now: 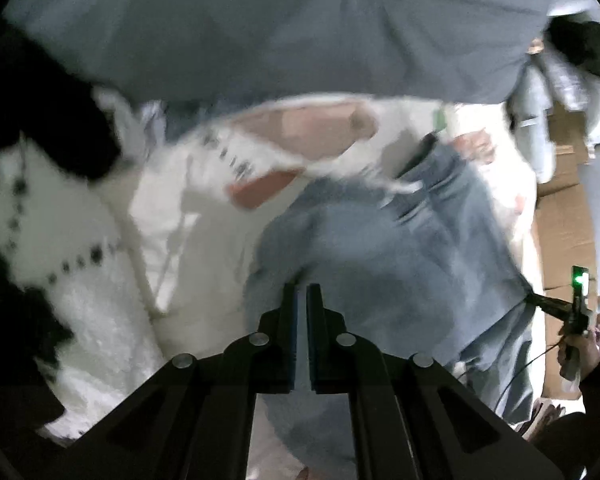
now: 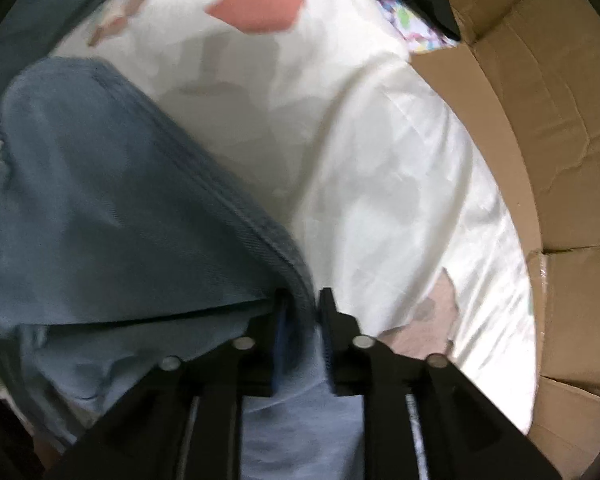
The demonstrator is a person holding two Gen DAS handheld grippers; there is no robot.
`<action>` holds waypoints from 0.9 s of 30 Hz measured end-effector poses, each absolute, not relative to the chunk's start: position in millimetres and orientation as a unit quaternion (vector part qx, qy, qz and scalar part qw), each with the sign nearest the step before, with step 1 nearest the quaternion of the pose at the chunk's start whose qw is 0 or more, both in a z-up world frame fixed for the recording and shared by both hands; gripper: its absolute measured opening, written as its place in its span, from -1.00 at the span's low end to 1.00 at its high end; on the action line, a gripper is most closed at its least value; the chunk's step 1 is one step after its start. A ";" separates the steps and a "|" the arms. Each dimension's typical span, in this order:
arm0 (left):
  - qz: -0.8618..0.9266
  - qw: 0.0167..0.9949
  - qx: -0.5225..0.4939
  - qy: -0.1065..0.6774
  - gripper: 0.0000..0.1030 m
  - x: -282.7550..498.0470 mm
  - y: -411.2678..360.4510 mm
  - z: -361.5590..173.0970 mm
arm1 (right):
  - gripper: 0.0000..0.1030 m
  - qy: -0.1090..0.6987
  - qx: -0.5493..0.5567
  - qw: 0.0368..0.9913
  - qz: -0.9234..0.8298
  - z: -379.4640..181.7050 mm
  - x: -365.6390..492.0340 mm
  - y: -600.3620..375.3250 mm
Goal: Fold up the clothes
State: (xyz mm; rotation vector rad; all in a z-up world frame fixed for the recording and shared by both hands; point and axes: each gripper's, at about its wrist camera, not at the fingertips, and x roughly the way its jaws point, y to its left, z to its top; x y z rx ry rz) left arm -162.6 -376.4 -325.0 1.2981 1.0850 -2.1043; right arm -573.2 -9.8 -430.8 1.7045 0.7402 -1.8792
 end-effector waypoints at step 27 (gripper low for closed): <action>-0.727 0.212 0.423 0.497 -0.92 -217.4 -446.7 -434.9 | -0.19 0.232 0.552 0.367 -0.711 -381.2 -511.7 -28.3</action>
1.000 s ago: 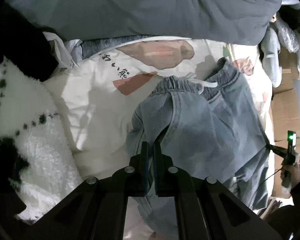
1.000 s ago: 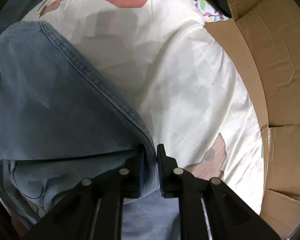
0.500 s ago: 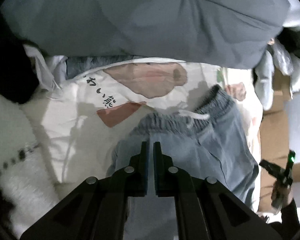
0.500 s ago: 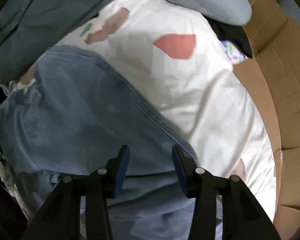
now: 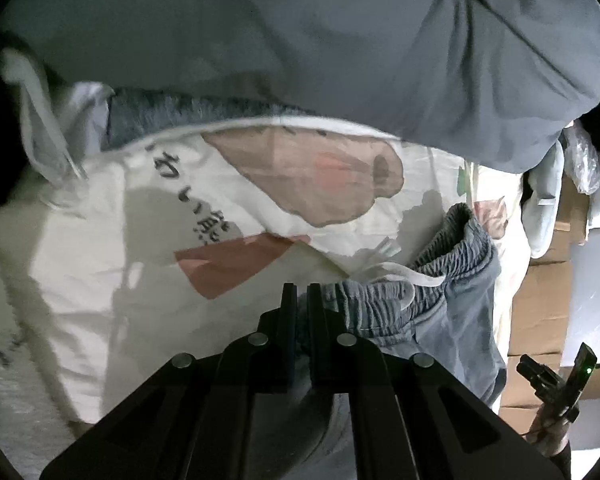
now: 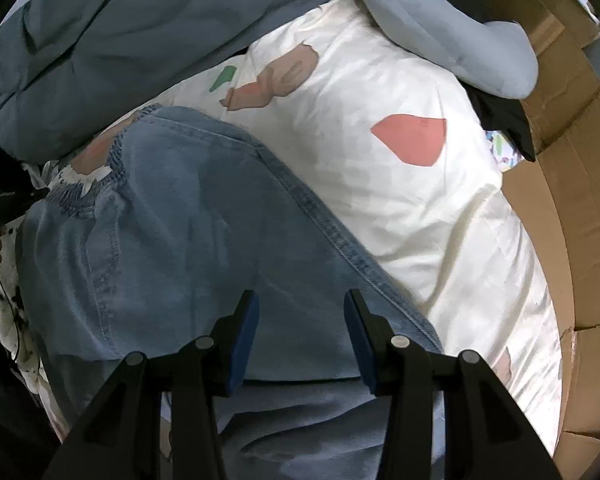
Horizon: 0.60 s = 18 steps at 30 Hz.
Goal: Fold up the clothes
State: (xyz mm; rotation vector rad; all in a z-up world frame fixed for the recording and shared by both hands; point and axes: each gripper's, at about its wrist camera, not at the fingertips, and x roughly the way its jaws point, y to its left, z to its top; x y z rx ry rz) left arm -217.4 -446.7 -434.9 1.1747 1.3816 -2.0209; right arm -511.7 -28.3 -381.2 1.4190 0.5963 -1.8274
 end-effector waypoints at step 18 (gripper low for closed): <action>-0.715 0.152 0.411 0.544 -0.93 -205.1 -372.1 -452.9 | -0.17 0.228 0.529 0.442 -0.688 -381.2 -487.0 -120.3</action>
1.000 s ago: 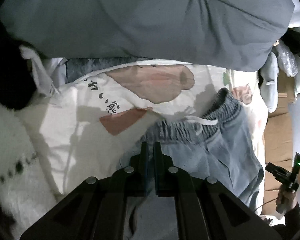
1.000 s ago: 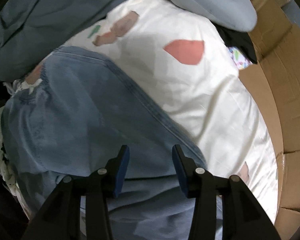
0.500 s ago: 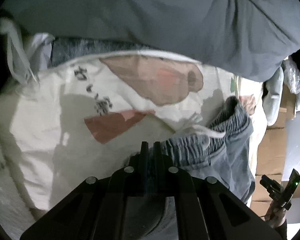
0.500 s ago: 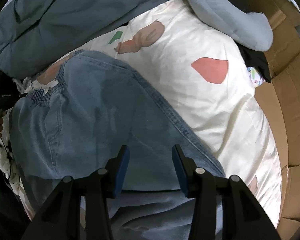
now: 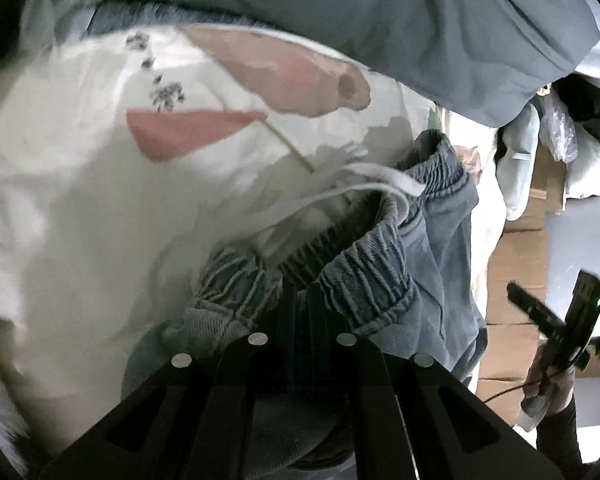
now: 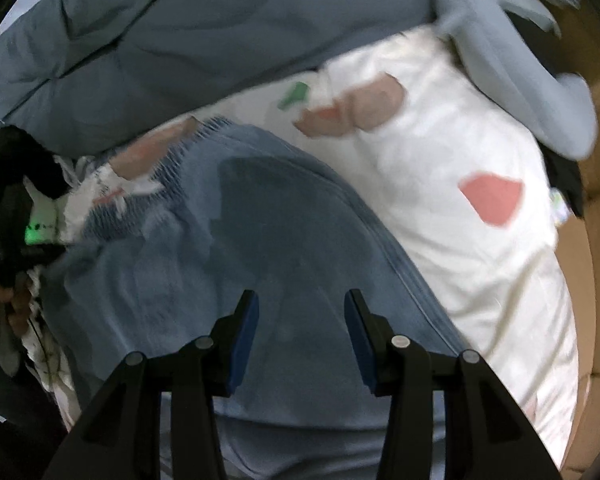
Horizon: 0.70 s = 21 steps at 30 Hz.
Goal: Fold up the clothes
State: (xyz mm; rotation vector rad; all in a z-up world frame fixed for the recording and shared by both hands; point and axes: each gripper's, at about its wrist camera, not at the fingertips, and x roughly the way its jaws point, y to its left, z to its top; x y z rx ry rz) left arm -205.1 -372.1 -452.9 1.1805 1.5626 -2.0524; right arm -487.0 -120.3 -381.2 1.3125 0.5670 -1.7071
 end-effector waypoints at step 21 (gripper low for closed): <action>-0.708 0.143 0.362 0.590 -0.93 -182.7 -345.0 -469.7 | 0.13 0.449 0.426 0.609 -0.497 -409.6 -339.3 -351.6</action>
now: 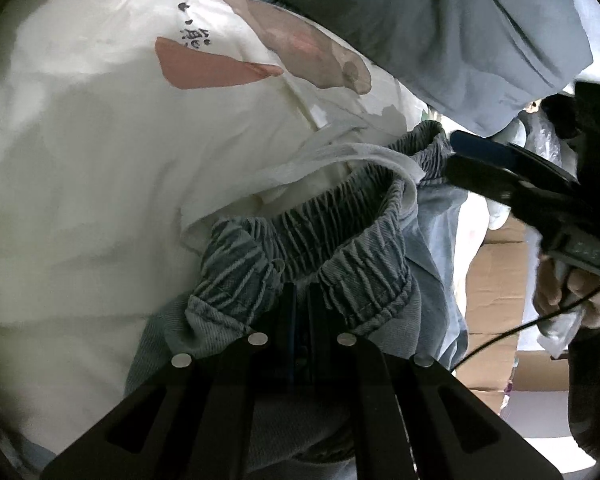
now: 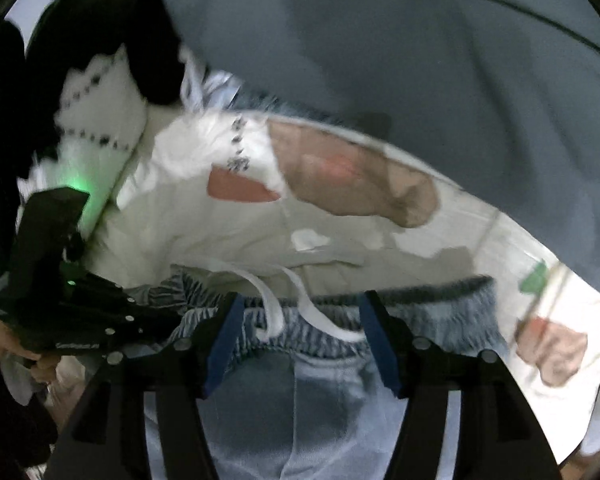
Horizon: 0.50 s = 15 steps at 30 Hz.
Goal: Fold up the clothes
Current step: 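Grasp the elastic waistband with the right gripper while the left gripper holds it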
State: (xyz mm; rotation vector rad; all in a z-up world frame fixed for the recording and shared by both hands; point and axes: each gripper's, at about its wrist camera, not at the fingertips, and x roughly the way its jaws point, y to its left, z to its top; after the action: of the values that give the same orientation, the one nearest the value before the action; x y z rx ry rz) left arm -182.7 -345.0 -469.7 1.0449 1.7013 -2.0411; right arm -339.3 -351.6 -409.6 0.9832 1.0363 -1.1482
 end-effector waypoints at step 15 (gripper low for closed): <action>-0.695 0.126 0.358 0.610 -0.93 -179.4 -336.9 -479.9 | 0.35 0.597 0.358 0.596 -0.401 -480.8 -286.1 -382.9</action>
State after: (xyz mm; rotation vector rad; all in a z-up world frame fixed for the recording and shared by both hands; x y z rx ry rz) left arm -179.4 -336.9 -479.9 1.0426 1.7759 -2.0248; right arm -286.1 -382.9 -480.8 0.8310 1.3872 -0.9303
